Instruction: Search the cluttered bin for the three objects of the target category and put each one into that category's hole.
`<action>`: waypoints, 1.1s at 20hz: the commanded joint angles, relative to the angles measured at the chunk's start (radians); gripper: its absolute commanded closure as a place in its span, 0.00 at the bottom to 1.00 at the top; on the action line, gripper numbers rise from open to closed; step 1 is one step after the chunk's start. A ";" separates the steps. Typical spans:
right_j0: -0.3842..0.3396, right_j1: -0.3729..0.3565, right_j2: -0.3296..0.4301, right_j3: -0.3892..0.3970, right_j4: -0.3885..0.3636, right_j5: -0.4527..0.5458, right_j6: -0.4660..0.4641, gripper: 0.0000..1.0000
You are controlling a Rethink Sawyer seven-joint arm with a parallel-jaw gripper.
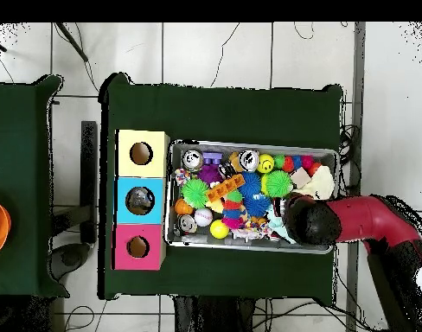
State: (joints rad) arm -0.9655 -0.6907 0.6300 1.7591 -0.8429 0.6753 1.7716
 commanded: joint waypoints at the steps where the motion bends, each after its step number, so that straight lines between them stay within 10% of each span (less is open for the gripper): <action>1: 0.077 0.064 -0.143 0.042 -0.107 -0.127 0.137 0.00; 8: 0.167 0.096 -0.315 0.021 -0.063 -0.140 0.262 0.00; 22: 0.162 0.079 -0.383 0.042 0.008 -0.136 0.137 0.00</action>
State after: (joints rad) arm -0.7979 -0.6268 0.3079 1.7715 -0.8630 0.5729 1.7871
